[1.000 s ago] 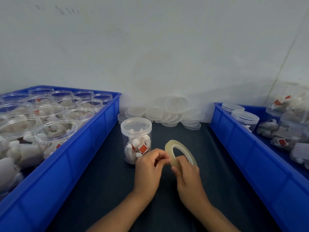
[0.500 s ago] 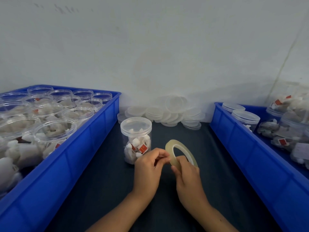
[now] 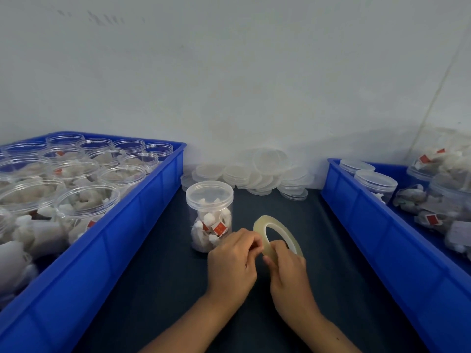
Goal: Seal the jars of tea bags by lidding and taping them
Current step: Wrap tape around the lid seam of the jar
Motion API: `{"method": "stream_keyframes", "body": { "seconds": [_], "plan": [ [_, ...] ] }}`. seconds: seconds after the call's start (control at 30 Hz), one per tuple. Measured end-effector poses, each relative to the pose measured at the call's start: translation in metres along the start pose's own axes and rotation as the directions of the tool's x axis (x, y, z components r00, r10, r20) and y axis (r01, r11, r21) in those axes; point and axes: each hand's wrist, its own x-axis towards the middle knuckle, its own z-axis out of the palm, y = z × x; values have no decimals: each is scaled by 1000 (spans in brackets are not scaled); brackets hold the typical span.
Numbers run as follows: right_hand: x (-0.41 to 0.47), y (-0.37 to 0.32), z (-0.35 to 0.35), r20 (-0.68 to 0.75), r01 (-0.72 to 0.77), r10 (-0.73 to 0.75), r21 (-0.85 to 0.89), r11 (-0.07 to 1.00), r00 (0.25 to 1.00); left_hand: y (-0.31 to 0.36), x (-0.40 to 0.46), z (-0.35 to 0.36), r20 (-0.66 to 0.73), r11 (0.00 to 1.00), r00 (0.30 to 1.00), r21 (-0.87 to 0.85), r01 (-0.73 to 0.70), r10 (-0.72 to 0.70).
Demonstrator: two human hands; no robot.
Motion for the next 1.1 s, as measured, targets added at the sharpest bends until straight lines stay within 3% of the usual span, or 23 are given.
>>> {"method": "stream_keyframes", "body": {
  "seconds": [0.33, 0.83, 1.1],
  "plan": [
    [-1, -3, 0, -50, -28, 35, 139, 990, 998, -2, -2, 1, -4, 980, 997, -186, 72, -74],
    [-2, 1, 2, -35, -27, 32, 155, 988, 999, -1, 1, 2, -11, 993, 1000, -120, 19, -21],
    [-4, -2, 4, -102, -17, 49, 293, 956, 994, 1, -1, 1, -17, 966, 998, -255, 51, -58]
  ]
}}
